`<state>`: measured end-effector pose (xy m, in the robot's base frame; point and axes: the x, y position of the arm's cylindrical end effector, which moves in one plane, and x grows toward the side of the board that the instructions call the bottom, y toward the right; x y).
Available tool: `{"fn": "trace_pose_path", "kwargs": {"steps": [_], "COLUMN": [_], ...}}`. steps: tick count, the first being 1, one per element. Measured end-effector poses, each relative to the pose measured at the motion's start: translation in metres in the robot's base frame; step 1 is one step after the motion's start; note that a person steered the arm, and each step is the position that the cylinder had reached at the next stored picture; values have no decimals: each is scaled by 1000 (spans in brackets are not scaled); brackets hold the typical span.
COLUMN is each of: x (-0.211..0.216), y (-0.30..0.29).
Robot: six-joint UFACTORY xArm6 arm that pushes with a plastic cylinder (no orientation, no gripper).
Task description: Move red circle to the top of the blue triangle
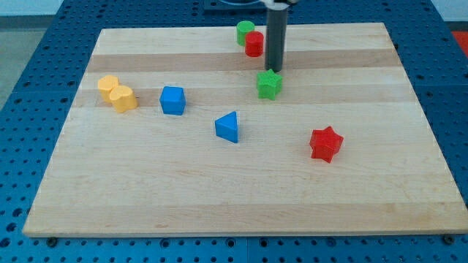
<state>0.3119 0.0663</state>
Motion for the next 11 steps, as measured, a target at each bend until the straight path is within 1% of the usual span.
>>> {"fn": "trace_pose_path", "kwargs": {"steps": [1,2,3,4,5,6,7,8,9,10,11], "x": [-22,-86,-91,-91,-78,-44,9,75,118,103,75], "y": [14,14,8,-14,-42,-70,-97,-112,-112,-112,-137]}}
